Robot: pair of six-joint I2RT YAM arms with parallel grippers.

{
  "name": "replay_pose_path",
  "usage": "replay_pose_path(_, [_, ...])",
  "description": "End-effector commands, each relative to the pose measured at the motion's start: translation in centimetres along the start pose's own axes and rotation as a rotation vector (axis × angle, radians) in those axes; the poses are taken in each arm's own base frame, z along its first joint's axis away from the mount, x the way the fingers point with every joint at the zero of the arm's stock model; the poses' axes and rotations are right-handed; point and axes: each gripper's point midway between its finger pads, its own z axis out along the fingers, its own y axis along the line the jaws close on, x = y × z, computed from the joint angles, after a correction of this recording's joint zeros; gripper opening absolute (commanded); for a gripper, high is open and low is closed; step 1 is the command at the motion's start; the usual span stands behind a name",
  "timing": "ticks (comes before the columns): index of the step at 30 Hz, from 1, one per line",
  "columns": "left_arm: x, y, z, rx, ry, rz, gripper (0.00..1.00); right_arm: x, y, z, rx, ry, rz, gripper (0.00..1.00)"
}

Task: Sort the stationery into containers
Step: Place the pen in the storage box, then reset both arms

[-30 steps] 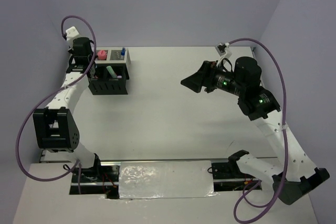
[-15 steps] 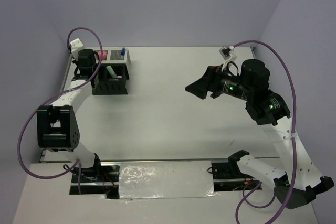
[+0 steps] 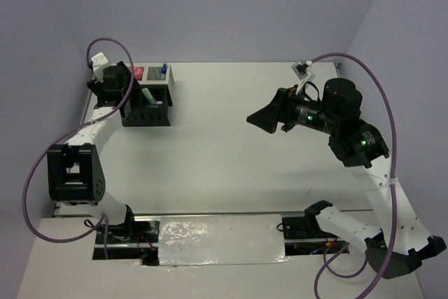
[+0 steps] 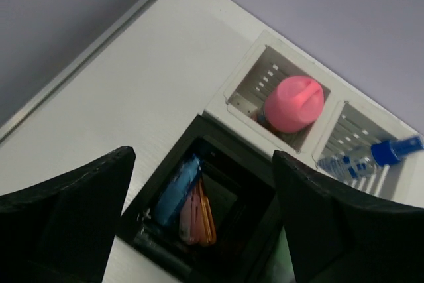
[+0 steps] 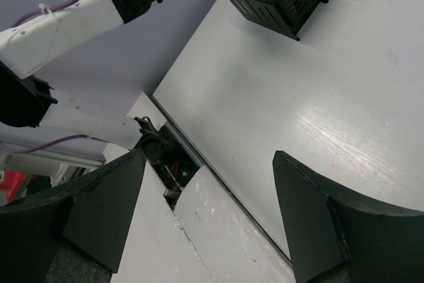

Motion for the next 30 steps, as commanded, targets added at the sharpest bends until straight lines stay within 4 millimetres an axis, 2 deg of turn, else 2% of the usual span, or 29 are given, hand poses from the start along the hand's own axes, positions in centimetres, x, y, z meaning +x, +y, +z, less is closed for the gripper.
replay_pose_path(1, [-6.4, -1.5, -4.0, 0.087, -0.067, -0.098, 0.99, -1.2, 1.5, -1.1, -0.023, -0.036, -0.057, 0.85])
replay_pose_path(2, [-6.5, -3.1, -5.1, 0.178, -0.018, -0.088, 0.99, -2.2, 1.4, -1.6, 0.007, -0.063, -0.095, 0.85])
replay_pose_path(3, [-7.0, -3.8, -6.5, 0.230, 0.018, -0.078, 0.99, -1.7, 0.6, -2.1, 0.065, -0.041, -0.091, 0.85])
replay_pose_path(4, [-6.8, -3.8, -8.1, 0.237, 0.109, -0.053, 0.99, -2.1, 0.1, -2.5, 0.110, -0.049, -0.102, 0.86])
replay_pose_path(5, [-6.4, -4.0, -9.3, 0.248, 0.167, -0.066, 0.99, -3.5, -0.8, -3.5, 0.202, -0.105, -0.145, 0.88])
replay_pose_path(6, [-6.0, -4.6, -11.0, 0.282, 0.225, -0.057, 0.99, -3.3, -1.7, -4.4, 0.271, -0.098, -0.146, 0.89])
replay_pose_path(7, [-4.7, -3.3, -12.6, 0.240, 0.319, -0.033, 0.99, -4.0, -2.0, -5.5, 0.321, -0.130, -0.173, 1.00])
replay_pose_path(8, [-4.4, -3.4, -14.7, 0.239, 0.329, -0.005, 0.99, -4.2, -3.8, -6.9, 0.442, -0.153, -0.172, 1.00])
replay_pose_path(10, [-2.4, -1.5, -16.9, 0.201, 0.390, 0.051, 0.99, -4.6, -4.9, -9.0, 0.553, -0.195, -0.170, 1.00])
replay_pose_path(11, [-2.9, -1.0, -18.7, 0.220, 0.367, 0.057, 0.99, -4.0, -5.8, -9.9, 0.613, -0.183, -0.158, 1.00])
replay_pose_path(13, [-2.3, 0.8, -20.2, 0.209, 0.365, 0.101, 0.99, -3.7, -7.3, -11.7, 0.731, -0.204, -0.137, 1.00])
replay_pose_path(14, [-3.2, 2.0, -21.9, 0.220, 0.328, 0.102, 0.99, -2.9, -8.0, -12.4, 0.774, -0.184, -0.123, 1.00])
replay_pose_path(16, [-3.4, 4.5, -23.0, 0.161, 0.296, 0.128, 0.99, -2.2, -9.0, -13.5, 0.845, -0.189, -0.100, 1.00])
replay_pose_path(17, [-3.4, 5.6, -24.4, 0.154, 0.279, 0.142, 0.99, -1.7, -9.1, -14.3, 0.864, -0.189, -0.093, 1.00])
replay_pose_path(19, [-3.6, 7.1, -25.2, 0.115, 0.240, 0.152, 0.99, -1.1, -9.6, -15.0, 0.895, -0.188, -0.096, 1.00])
replay_pose_path(20, [-3.8, 7.8, -26.2, 0.130, 0.213, 0.137, 0.99, -0.9, -9.4, -15.9, 0.896, -0.211, -0.098, 1.00])
replay_pose_path(26, [-6.4, 9.7, -31.0, 0.248, 0.062, 0.011, 0.99, 0.3, -8.5, -19.3, 0.897, -0.287, -0.118, 1.00])
replay_pose_path(30, [-6.2, 11.7, -32.6, 0.248, 0.030, 0.003, 0.99, 0.8, -8.1, -21.0, 0.895, -0.351, -0.109, 1.00])
